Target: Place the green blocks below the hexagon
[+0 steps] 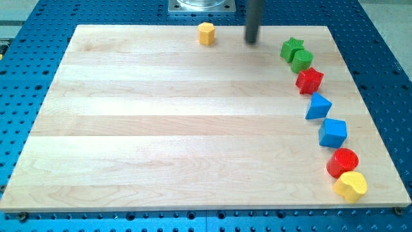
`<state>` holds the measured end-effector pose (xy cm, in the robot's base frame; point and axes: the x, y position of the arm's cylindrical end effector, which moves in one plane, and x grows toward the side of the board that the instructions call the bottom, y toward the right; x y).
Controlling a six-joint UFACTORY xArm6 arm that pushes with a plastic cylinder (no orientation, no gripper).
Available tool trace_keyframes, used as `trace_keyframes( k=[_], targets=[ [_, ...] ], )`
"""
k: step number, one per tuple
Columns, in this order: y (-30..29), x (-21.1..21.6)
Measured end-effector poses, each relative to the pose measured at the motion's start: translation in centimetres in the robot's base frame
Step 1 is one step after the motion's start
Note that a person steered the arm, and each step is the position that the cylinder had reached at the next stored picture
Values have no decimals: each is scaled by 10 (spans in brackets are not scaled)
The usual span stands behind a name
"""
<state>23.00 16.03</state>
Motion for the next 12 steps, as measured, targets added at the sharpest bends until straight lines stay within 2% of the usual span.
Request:
trace_keyframes(
  k=[1,3,4,5,7,8,9,10,11,12],
  targets=[
    [99,19],
    [78,79],
    [39,72],
    [54,57],
    [-80,46],
    [-70,65],
    [-121,61],
    [-134,51],
    [-77,45],
    [32,33]
  ],
)
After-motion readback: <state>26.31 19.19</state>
